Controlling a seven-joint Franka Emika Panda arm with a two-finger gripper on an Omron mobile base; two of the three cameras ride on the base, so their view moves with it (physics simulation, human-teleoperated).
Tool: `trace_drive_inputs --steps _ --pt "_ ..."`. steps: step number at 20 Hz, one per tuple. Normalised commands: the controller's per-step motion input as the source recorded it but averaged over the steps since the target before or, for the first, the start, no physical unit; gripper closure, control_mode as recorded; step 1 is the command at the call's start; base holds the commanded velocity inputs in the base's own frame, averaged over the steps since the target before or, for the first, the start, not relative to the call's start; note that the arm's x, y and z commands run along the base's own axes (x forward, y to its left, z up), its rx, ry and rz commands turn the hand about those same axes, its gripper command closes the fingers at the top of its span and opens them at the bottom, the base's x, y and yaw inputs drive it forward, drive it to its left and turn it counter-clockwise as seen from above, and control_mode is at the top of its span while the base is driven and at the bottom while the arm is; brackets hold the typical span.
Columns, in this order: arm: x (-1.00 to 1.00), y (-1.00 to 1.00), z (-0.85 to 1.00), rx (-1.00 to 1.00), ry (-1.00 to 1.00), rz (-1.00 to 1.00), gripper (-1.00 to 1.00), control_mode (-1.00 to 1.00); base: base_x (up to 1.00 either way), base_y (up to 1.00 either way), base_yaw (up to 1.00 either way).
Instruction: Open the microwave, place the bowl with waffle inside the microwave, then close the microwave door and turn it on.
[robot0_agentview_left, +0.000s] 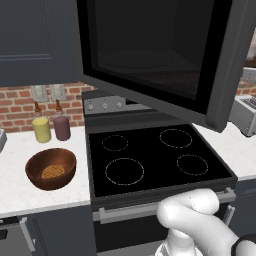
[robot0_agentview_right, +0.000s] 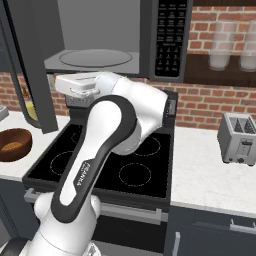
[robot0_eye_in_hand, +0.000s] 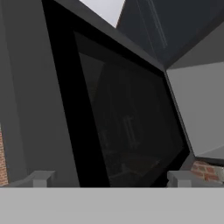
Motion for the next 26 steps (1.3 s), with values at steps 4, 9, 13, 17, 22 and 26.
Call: trace_drive_inputs --steps 4,9,13,17,22,26 --pt "-0.20 0.51 0.00 0.00 0.02 0.08 -1.00 -1.00 0.00 0.00 0.00" --pt "-0.25 0.58 0.00 0.00 0.00 0.08 -1.00 -1.00 0.00 0.00 0.00" --pt "-0.35 0.62 0.00 0.00 0.00 0.09 -1.00 -1.00 0.00 0.00 0.00" --pt "-0.32 0.64 0.00 0.00 0.00 0.08 -1.00 -1.00 0.00 0.00 0.00" --pt "-0.07 0.78 0.00 0.00 0.00 0.04 -1.00 -1.00 0.00 0.00 0.00" --pt "-0.03 0.73 0.02 -0.05 0.00 0.00 -1.00 -1.00 0.00 0.00 0.00"
